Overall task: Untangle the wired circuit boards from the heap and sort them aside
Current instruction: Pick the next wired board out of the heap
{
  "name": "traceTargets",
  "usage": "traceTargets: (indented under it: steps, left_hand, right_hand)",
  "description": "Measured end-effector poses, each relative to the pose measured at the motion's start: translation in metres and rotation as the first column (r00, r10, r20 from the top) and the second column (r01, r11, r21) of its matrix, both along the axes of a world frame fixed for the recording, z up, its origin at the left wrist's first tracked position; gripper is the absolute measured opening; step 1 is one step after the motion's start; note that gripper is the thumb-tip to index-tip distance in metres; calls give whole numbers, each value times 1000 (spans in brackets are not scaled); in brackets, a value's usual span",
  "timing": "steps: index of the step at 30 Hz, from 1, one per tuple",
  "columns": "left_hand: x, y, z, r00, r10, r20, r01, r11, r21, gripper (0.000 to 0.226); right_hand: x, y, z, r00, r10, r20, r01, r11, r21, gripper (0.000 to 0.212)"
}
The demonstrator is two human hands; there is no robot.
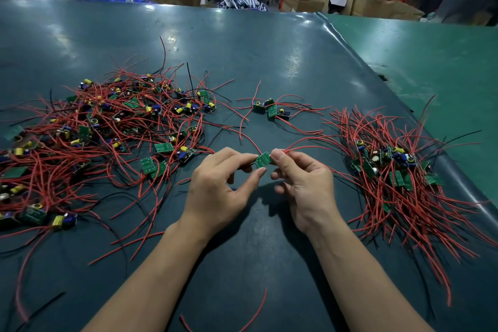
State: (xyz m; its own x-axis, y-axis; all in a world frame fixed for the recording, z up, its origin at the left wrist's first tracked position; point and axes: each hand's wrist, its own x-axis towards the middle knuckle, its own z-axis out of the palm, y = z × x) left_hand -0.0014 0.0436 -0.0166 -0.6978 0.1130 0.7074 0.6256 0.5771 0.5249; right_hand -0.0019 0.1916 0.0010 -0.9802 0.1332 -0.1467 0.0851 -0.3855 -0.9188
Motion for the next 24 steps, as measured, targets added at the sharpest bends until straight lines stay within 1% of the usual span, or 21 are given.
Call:
traceTargets:
  steps: [2, 7, 10, 16, 21, 24]
  left_hand:
    - [-1, -1, -1, 1000, 6, 7, -6, 1000, 5, 19]
    - [-1, -3, -1, 998, 45, 41, -46, 999, 18, 19]
    - [-2, -4, -1, 997, 59, 56, -60, 998, 17, 19]
    - [-2, -5, -2, 995, 71, 72, -73, 997, 27, 19]
    - [-3, -7, -5, 985, 123, 123, -127, 992, 26, 14]
    - [-3, -7, -5, 979, 142, 148, -147, 989, 27, 13]
  right_hand:
    - [0, -1, 0, 1000, -3, 0, 3, 1000, 11, 14]
    - [0, 0, 2, 1000, 5, 5, -5, 1000, 25, 7]
    - [0, 1, 2, 1000, 14, 3, -14, 1000, 21, 8]
    - [-3, 8, 3, 997, -79, 15, 78, 996, 31, 8]
    - [-2, 7, 1, 999, -33, 14, 31, 994, 105, 9]
    - [-1, 7, 1, 1000, 6, 1, -6, 994, 107, 10]
